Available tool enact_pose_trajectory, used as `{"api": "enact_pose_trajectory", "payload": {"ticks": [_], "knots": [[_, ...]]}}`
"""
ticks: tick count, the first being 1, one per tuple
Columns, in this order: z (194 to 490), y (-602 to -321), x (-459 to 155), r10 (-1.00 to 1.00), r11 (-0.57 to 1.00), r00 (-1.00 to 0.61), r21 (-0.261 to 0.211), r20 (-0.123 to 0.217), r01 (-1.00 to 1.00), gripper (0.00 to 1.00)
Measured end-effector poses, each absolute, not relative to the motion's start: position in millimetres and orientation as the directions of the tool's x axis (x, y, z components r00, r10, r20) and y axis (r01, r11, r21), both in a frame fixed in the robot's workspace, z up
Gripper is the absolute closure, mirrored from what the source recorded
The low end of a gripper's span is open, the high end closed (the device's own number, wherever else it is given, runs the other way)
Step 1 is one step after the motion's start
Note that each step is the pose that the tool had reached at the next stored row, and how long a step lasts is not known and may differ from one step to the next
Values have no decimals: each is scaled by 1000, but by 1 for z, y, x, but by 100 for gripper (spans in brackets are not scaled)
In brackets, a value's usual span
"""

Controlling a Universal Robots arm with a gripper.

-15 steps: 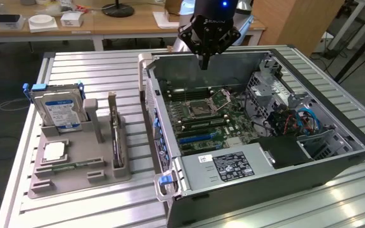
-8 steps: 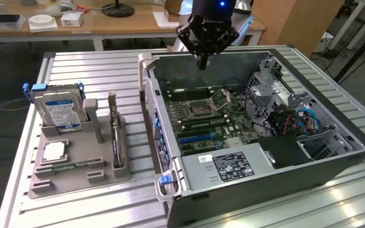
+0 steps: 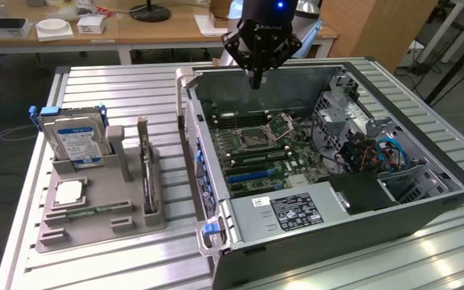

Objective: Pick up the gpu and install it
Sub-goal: 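Reach for the gpu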

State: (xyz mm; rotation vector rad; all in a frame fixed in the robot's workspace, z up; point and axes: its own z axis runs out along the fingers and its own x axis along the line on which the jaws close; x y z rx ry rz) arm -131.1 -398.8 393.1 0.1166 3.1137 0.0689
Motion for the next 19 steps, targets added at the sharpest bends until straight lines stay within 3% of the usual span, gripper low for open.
{"api": "enact_pose_trajectory", "payload": {"ticks": [19], "knots": [[393, -399, -136, 75, 996, -997, 45, -23, 74, 89]]}}
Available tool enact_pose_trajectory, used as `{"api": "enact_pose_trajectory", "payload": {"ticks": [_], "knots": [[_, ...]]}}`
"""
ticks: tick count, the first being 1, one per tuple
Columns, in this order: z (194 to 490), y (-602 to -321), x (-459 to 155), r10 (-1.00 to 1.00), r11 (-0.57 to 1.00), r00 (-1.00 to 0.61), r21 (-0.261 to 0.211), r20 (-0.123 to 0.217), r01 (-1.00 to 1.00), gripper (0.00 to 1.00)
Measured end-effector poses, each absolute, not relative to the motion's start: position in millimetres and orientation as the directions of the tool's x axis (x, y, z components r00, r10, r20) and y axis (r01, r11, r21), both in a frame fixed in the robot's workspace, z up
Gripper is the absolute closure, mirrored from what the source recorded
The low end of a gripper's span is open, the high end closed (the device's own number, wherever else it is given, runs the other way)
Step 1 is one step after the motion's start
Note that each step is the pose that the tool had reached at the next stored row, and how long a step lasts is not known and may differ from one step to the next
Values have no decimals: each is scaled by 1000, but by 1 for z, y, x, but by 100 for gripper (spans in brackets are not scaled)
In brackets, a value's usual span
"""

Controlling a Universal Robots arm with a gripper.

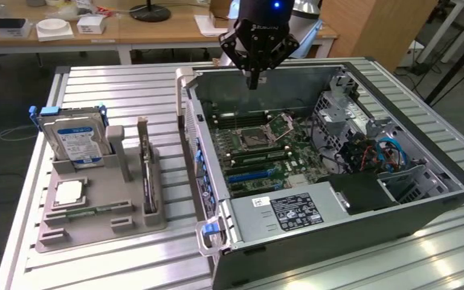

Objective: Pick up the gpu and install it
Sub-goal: 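Reach for the gpu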

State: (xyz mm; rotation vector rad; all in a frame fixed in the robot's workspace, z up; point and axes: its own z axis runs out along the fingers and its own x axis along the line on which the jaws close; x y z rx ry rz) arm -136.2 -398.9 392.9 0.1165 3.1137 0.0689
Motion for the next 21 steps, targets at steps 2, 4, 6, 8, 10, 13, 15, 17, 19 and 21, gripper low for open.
{"api": "enact_pose_trajectory", "payload": {"ticks": [2, 4, 6, 8, 10, 13, 15, 17, 19, 21], "knots": [[393, -399, -137, 75, 996, -997, 45, -23, 74, 89], [393, -399, -137, 75, 996, -997, 45, -23, 74, 89], [393, -399, -138, 75, 996, -997, 45, -23, 74, 89], [393, -399, -139, 75, 996, -997, 45, -23, 74, 89], [393, -399, -139, 75, 996, -997, 45, -23, 74, 89], [393, -399, -140, 75, 996, -997, 45, -23, 74, 89], [393, -399, -141, 75, 996, -997, 45, -23, 74, 89], [393, -399, -141, 75, 996, -997, 45, -23, 74, 89], [393, -399, -142, 75, 996, -997, 45, -23, 74, 89], [393, -399, -142, 75, 996, -997, 45, -23, 74, 89]]}}
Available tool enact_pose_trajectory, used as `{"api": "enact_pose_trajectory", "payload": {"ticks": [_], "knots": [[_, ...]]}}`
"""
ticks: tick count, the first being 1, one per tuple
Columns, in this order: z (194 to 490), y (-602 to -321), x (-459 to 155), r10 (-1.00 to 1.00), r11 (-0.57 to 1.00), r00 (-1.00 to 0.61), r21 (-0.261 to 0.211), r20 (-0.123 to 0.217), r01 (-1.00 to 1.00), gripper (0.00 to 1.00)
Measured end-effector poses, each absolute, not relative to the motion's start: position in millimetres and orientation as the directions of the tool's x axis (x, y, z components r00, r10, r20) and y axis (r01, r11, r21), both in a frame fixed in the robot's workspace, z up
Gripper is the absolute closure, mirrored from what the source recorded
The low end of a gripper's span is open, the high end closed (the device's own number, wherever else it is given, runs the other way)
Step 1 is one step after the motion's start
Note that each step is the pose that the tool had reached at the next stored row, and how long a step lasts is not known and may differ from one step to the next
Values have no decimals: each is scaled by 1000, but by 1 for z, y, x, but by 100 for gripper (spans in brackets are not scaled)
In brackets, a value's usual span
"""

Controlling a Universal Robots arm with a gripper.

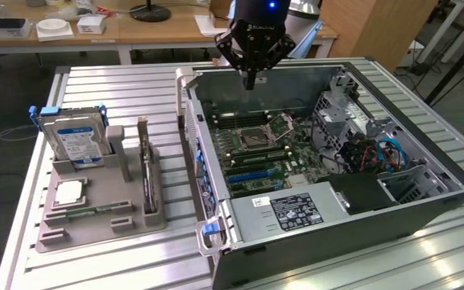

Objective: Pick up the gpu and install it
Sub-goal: 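Reach for the gpu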

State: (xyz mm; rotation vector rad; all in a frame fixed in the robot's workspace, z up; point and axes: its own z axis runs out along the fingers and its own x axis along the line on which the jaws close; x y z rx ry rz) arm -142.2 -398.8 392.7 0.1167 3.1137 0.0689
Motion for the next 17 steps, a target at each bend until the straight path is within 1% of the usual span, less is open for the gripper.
{"api": "enact_pose_trajectory", "payload": {"ticks": [17], "knots": [[392, -399, -147, 75, 996, -997, 45, -23, 74, 89]]}}
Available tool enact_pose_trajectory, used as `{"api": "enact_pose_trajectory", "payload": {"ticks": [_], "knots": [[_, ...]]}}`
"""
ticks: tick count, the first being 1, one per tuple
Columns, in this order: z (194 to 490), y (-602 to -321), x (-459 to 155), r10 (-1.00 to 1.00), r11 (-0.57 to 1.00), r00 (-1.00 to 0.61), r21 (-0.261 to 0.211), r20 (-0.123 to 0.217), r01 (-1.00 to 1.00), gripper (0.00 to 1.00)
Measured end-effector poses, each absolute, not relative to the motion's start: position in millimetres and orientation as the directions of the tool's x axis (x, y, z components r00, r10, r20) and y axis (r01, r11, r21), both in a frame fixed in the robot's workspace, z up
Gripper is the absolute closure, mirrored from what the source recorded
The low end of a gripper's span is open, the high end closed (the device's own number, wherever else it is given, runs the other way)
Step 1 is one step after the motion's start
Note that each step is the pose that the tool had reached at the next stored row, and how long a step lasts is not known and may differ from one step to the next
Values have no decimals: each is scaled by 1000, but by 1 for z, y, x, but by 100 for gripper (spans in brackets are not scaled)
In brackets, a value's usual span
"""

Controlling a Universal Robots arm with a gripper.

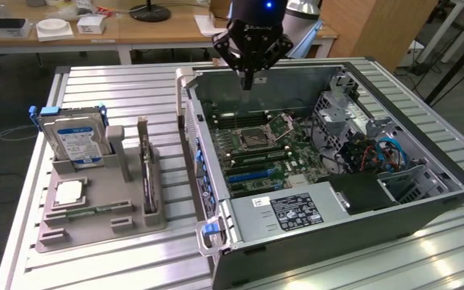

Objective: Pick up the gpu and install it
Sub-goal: 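Reach for the gpu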

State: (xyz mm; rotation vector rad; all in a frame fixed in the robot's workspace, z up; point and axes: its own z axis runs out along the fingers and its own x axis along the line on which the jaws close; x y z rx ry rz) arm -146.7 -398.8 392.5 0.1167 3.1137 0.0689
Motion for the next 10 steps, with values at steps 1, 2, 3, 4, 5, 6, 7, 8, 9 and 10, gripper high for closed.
{"api": "enact_pose_trajectory", "payload": {"ticks": [1, 2, 3, 4, 5, 6, 7, 8, 9, 10], "knots": [[393, -399, -147, 75, 996, -997, 45, -23, 74, 89], [392, -399, -147, 75, 996, -997, 45, -23, 74, 89], [392, -399, -147, 75, 996, -997, 45, -23, 74, 89], [392, -399, -148, 75, 996, -997, 45, -23, 74, 89], [392, -399, -148, 75, 996, -997, 45, -23, 74, 89], [392, -399, -148, 75, 996, -997, 45, -23, 74, 89], [392, -399, -149, 75, 996, -997, 45, -23, 74, 89], [392, -399, -149, 75, 996, -997, 45, -23, 74, 89], [392, -399, -149, 75, 996, -997, 45, -23, 74, 89], [392, -399, -149, 75, 996, -997, 45, -23, 74, 89]]}}
